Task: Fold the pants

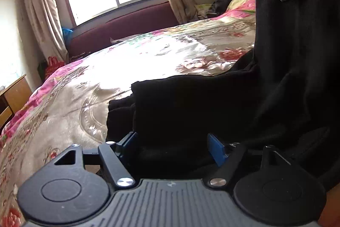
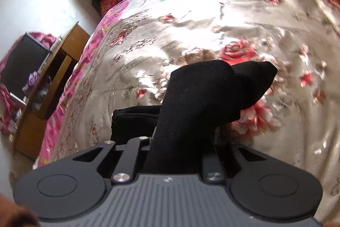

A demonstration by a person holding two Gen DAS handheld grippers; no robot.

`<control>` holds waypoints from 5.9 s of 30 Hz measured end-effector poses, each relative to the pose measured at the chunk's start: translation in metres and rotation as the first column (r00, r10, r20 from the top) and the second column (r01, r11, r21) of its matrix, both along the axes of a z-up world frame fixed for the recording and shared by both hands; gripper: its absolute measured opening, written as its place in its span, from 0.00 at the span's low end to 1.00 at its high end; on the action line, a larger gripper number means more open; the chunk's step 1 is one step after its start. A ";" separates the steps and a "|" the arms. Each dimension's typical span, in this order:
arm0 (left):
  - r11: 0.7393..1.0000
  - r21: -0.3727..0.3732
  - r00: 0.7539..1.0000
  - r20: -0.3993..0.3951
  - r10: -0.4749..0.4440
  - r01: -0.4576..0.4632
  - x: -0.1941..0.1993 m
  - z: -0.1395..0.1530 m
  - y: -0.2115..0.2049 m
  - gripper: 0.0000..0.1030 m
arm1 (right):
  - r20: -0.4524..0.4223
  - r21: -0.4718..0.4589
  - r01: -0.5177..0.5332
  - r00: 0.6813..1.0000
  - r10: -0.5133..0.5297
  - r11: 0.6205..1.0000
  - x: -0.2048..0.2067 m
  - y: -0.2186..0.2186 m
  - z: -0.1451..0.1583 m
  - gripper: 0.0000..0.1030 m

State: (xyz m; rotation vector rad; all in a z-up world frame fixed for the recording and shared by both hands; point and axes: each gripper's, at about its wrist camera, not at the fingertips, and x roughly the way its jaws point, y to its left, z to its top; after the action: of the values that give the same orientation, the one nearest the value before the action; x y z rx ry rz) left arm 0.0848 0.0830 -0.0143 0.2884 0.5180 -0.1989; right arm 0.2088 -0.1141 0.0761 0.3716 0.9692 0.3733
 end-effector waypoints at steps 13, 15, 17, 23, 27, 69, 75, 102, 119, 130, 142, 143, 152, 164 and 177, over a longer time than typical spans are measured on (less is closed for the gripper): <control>0.994 -0.111 0.999 0.032 -0.006 0.010 -0.015 0.001 0.054 0.85 | -0.079 -0.305 -0.140 0.989 0.122 0.942 0.026 0.213 -0.066 0.52; 0.988 -0.155 1.000 -0.001 0.009 -0.009 -0.012 0.001 0.066 0.85 | -0.082 -0.310 -0.131 0.990 0.111 0.942 0.028 0.221 -0.078 0.69; 0.980 -0.198 0.999 -0.024 0.021 -0.026 -0.010 0.001 0.075 0.85 | -0.094 -0.250 -0.111 0.992 0.090 0.962 0.030 0.219 -0.079 0.73; 0.974 -0.223 0.998 -0.042 0.041 -0.049 -0.009 0.002 0.085 0.86 | -0.078 -0.108 -0.171 0.984 0.163 0.979 0.010 0.217 -0.042 0.73; 0.978 -0.197 0.997 -0.042 0.065 -0.072 -0.012 0.004 0.086 0.86 | 0.044 -0.071 -0.188 0.980 0.192 0.979 -0.005 0.195 -0.005 0.72; 0.997 -0.018 0.996 -0.040 -0.079 0.078 -0.021 0.042 0.070 0.92 | -0.040 -0.341 -0.712 0.663 0.747 0.614 0.105 0.219 -0.084 0.22; 0.992 -0.105 0.990 -0.110 -0.084 0.072 -0.014 0.032 0.075 0.93 | 0.053 -0.291 -0.672 0.700 0.713 0.681 0.094 0.191 -0.040 0.03; 0.972 0.157 0.982 0.047 -0.183 0.174 -0.034 0.017 0.043 0.97 | -0.076 -0.257 -0.842 0.508 0.858 0.475 0.082 0.231 -0.050 0.09; 0.986 0.027 0.986 0.023 -0.166 0.166 0.012 0.017 0.041 1.00 | 0.101 -0.240 -0.654 0.718 0.688 0.718 0.127 0.157 -0.030 0.13; 0.991 -0.010 0.990 0.029 -0.137 0.137 0.026 0.011 0.052 1.00 | -0.072 -0.192 -0.856 0.501 0.863 0.481 0.107 0.200 -0.062 0.15; 0.993 0.035 0.988 0.095 -0.119 0.116 0.041 0.008 0.045 0.92 | -0.187 -0.005 -0.905 0.418 0.889 0.425 0.135 0.222 -0.101 0.02; 0.994 0.002 0.990 0.081 -0.113 0.114 0.046 0.008 0.049 0.92 | -0.185 -0.015 -0.904 0.422 0.888 0.426 0.133 0.221 -0.099 0.02; 0.993 -0.113 0.999 0.035 -0.030 0.034 0.051 0.015 0.075 0.93 | 0.070 -0.132 -0.749 0.646 0.760 0.649 0.109 0.153 -0.037 0.09; 0.978 -0.020 0.976 -0.080 0.204 -0.207 0.091 0.013 0.075 0.97 | 0.060 -0.058 -0.451 0.889 0.454 0.891 0.097 0.146 -0.118 0.00; 0.960 -0.008 0.960 -0.025 0.278 -0.279 0.051 0.053 0.092 0.98 | 0.155 0.053 -0.260 0.956 0.249 0.964 0.071 0.097 -0.092 0.18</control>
State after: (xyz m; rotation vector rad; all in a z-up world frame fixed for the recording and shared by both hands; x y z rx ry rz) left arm 0.1355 0.1754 0.0384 0.1989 0.5748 0.0686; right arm 0.2794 -0.0171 -0.0159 0.2808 0.8611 0.6638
